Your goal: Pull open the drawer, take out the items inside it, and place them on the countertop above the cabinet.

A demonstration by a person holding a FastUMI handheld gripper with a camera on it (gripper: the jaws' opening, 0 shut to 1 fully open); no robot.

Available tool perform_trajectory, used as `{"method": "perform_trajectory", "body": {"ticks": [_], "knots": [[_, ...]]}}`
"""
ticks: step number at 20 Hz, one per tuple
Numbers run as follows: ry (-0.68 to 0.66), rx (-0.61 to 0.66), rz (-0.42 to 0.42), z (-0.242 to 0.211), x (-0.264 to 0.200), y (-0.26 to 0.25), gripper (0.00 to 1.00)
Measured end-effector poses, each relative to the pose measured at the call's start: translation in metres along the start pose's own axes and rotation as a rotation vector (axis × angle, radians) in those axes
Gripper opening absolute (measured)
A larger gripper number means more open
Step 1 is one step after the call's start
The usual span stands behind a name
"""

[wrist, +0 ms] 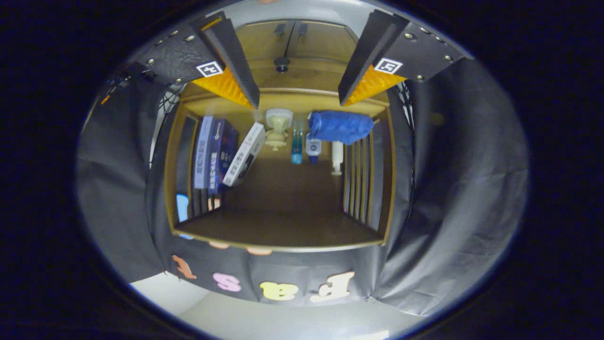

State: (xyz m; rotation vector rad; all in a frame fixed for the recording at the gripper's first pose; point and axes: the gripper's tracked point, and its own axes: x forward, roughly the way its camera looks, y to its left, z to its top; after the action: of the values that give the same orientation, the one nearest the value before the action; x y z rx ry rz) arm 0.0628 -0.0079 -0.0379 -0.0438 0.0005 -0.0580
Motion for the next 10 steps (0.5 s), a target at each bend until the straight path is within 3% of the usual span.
{"method": "perform_trajectory", "body": {"ticks": [3,10], "knots": [[-0.045,-0.009,-0.018,0.037,-0.022,-0.016,1.0],[-0.051,0.056,-0.024,0.074,-0.052,-0.049,1.0]]}}
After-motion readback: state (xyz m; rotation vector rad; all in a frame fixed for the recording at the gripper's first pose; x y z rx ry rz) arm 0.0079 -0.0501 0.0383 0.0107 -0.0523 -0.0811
